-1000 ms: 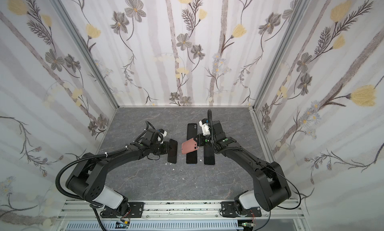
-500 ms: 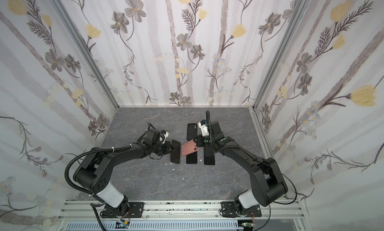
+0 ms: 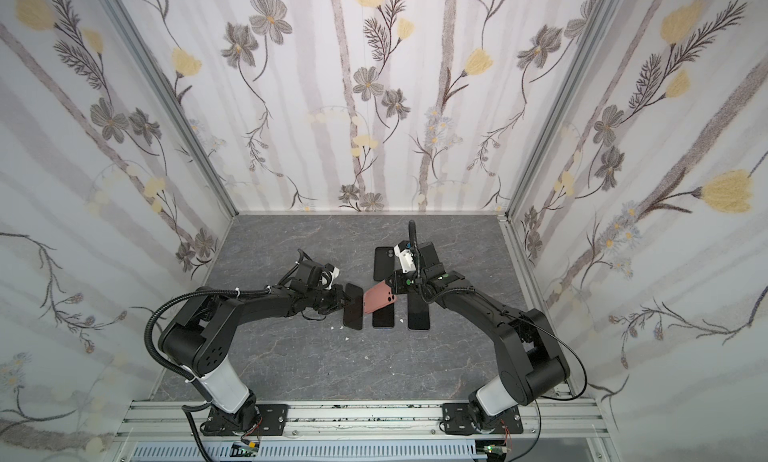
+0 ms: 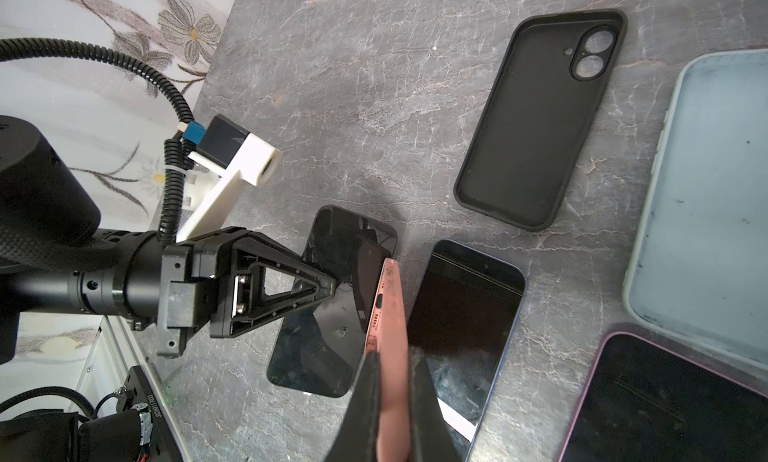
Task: Take the phone out of the phone case
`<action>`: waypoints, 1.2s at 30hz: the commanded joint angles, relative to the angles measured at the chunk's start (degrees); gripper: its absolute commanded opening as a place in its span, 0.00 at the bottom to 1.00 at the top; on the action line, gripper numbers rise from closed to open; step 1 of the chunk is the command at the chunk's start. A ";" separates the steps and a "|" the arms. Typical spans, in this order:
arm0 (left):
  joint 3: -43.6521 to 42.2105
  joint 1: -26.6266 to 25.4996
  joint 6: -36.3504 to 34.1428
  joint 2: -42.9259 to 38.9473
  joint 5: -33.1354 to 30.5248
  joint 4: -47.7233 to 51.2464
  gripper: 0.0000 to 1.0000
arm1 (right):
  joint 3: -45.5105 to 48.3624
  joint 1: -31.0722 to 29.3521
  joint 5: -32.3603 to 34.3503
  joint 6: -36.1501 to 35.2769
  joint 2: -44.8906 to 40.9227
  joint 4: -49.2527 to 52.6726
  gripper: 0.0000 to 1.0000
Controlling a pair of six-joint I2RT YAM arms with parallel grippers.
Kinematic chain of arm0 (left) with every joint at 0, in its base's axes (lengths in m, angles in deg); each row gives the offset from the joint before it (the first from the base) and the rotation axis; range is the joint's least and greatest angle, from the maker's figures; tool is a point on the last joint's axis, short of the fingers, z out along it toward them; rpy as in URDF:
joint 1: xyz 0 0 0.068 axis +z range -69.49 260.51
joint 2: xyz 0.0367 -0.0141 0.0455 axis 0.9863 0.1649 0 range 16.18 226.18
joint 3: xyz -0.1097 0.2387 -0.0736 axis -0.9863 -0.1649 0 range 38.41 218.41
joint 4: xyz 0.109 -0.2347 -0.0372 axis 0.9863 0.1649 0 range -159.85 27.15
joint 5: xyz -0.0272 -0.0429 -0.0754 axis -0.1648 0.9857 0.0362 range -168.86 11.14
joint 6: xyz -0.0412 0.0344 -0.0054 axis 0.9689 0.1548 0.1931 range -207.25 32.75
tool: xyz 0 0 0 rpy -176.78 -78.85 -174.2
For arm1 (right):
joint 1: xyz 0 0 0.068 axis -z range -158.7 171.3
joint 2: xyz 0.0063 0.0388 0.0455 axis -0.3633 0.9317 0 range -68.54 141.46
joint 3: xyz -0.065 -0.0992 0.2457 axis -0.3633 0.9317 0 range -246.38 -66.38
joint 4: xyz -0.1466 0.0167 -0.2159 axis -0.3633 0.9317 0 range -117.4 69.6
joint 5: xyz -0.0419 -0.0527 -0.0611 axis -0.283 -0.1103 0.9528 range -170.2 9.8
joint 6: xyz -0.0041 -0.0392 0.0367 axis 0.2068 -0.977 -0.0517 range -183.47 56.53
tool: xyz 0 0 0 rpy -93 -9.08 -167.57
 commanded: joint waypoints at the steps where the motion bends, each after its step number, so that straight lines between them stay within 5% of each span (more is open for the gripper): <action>1: 0.05 0.12 0.81 1.12 0.30 -2.87 0.00 | -0.78 -0.18 0.44 -0.53 0.71 -0.11 0.00; 7: -0.48 0.46 0.72 1.72 -0.20 -2.87 0.00 | -1.01 -0.19 0.79 -0.73 1.53 0.75 0.00; 28: -2.40 2.39 0.89 2.41 -2.08 -2.27 0.48 | -2.05 -0.59 0.86 -1.59 3.21 1.88 0.00; 36: -4.00 3.66 1.20 1.68 -7.22 0.64 0.57 | -3.33 -0.56 1.90 -2.90 2.62 4.06 0.00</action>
